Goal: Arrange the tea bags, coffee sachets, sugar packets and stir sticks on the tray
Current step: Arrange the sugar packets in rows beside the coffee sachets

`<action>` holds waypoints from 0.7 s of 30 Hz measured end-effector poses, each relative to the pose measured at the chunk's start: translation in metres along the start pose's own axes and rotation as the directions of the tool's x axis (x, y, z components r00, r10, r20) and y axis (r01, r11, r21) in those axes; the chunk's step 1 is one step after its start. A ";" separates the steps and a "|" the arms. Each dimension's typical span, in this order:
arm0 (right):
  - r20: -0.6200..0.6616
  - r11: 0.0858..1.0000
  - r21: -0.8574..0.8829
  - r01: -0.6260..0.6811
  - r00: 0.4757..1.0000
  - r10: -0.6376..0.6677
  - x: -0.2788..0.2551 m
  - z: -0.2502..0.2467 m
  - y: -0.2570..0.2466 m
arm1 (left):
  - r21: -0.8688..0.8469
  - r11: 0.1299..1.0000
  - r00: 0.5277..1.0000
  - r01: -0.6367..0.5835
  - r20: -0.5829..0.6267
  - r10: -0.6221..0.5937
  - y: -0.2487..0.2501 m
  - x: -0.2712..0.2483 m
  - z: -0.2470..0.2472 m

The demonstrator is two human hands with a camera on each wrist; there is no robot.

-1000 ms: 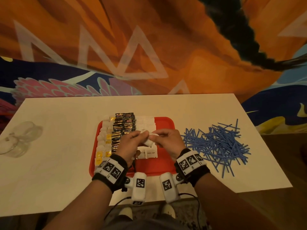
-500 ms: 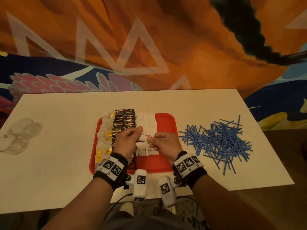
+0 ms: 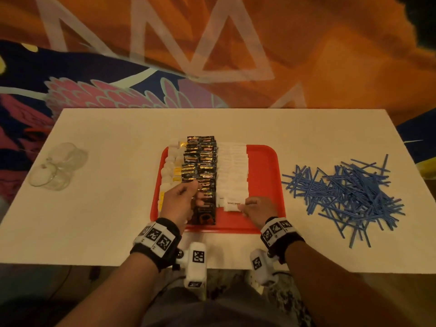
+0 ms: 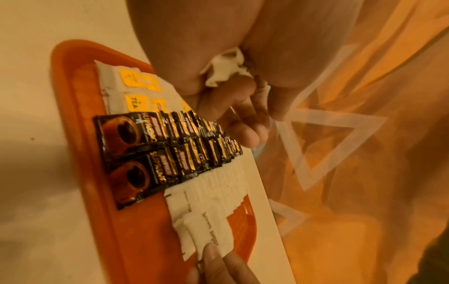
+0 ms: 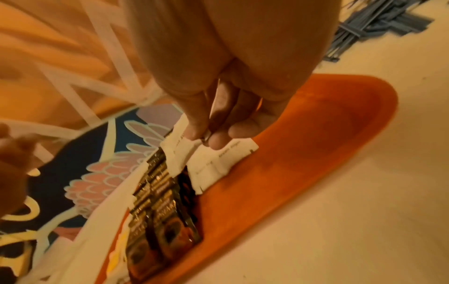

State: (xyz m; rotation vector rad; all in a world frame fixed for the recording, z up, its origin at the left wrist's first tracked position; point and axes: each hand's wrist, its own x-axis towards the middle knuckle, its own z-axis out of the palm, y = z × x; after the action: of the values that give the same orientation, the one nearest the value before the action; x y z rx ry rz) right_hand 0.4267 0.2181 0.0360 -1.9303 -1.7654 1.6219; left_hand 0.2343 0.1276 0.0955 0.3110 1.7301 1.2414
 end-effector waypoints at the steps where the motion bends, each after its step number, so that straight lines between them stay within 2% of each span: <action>1: 0.002 0.999 -0.034 -0.008 1.000 0.008 0.004 0.005 0.000 | -0.007 1.000 1.000 0.010 -0.010 -0.010 -0.001 0.000 -0.005; 8: -0.003 0.997 -0.060 -0.043 0.999 0.043 0.037 0.042 0.002 | -0.034 0.998 0.997 0.046 -0.066 -0.048 -0.009 0.000 -0.044; 13: -0.156 0.990 -0.117 -0.075 0.986 0.057 0.040 0.055 0.002 | -0.028 0.998 0.992 0.048 -0.115 -0.051 -0.009 0.001 -0.057; 18: -0.223 0.983 -0.162 -0.082 0.974 0.045 0.038 0.055 0.004 | -0.049 0.996 0.991 0.068 -0.113 -0.073 -0.009 0.004 -0.059; 19: -0.232 0.983 -0.172 -0.060 0.973 0.019 0.037 0.054 0.003 | -0.056 0.996 0.991 0.071 -0.108 -0.077 -0.010 0.005 -0.058; 21: -0.200 0.963 -0.263 0.059 0.973 -0.114 0.036 0.056 0.001 | -0.065 0.995 0.992 0.078 -0.099 -0.084 -0.011 0.007 -0.056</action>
State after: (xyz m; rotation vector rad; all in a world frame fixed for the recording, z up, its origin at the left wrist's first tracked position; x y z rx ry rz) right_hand 0.3805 0.2134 -0.0117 -2.0057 -2.0181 1.1560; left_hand 0.1887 0.0940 0.0843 0.1417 1.7689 1.2668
